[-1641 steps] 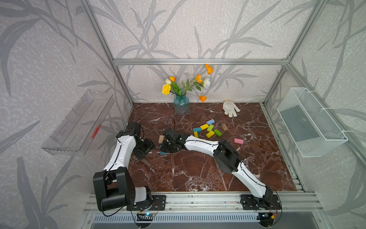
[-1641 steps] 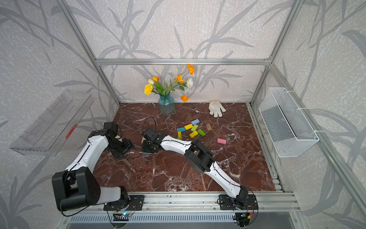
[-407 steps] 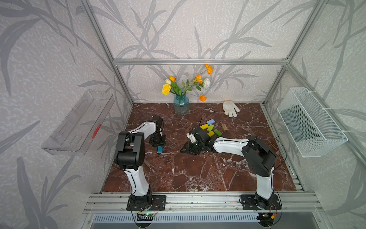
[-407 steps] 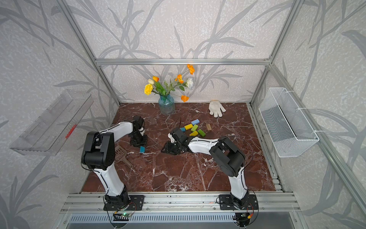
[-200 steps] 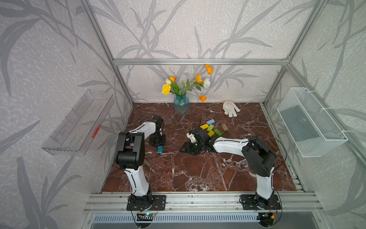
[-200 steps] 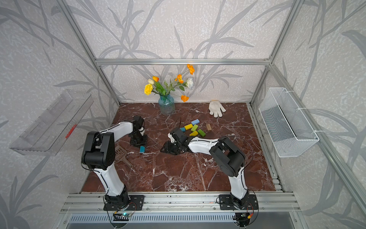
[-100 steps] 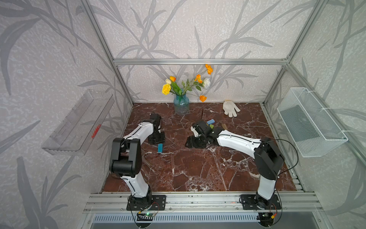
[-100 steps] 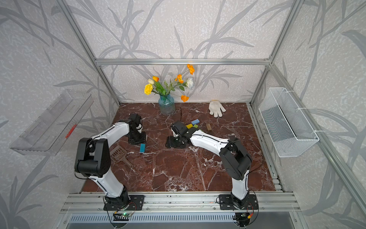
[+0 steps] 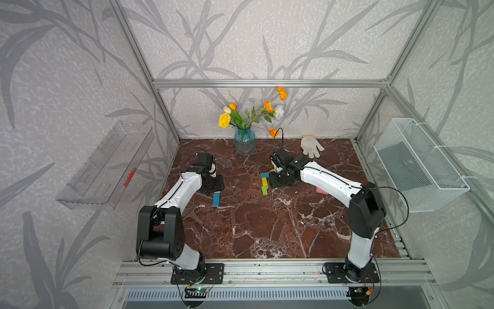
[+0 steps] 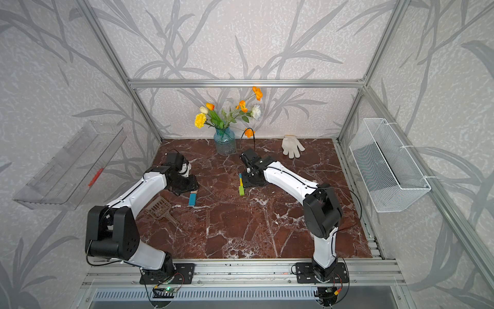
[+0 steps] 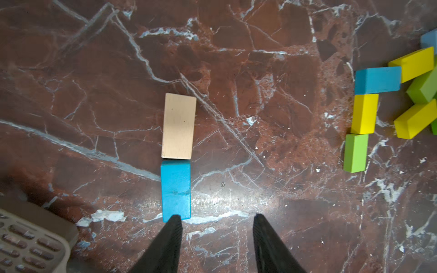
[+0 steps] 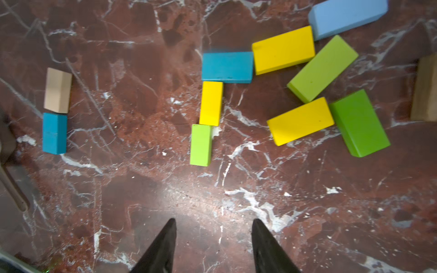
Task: Assemble the letter c with building blocks
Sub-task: Assemble the building block at the center of the board, then pick up the building block from the center of the board.
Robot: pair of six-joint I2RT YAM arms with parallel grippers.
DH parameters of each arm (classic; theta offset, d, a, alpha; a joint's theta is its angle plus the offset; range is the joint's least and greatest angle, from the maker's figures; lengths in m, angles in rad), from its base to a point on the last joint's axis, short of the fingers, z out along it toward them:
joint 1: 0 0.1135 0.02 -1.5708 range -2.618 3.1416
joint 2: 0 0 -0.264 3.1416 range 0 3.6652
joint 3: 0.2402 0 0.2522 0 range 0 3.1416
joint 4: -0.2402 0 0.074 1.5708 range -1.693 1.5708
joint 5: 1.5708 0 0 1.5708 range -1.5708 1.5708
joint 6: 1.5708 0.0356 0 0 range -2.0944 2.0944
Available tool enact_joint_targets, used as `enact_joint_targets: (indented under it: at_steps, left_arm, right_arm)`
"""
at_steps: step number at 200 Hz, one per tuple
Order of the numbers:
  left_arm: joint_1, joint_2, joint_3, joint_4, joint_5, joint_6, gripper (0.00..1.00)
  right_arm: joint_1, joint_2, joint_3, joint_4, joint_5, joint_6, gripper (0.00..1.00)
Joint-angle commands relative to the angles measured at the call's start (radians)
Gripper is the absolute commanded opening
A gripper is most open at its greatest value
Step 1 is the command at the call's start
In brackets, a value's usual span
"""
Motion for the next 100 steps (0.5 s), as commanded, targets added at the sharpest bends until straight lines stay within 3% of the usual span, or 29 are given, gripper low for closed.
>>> enact_joint_targets:
  at_steps: [1, 66, 100]
  left_arm:
    - [-0.01, -0.027, -0.014, 0.026, 0.045, -0.001, 0.5]
    - [-0.02, -0.033, -0.016, 0.031, 0.062, 0.001, 0.51]
    - [-0.022, -0.027, -0.011, 0.02, 0.041, -0.001, 0.51]
  right_arm:
    - [-0.031, 0.053, 0.071, -0.076, 0.021, -0.061, 0.55]
    - [-0.066, 0.197, 0.242, -0.126, 0.046, -0.145, 0.77]
    - [-0.065, 0.256, 0.301, -0.124, 0.03, -0.149, 0.81]
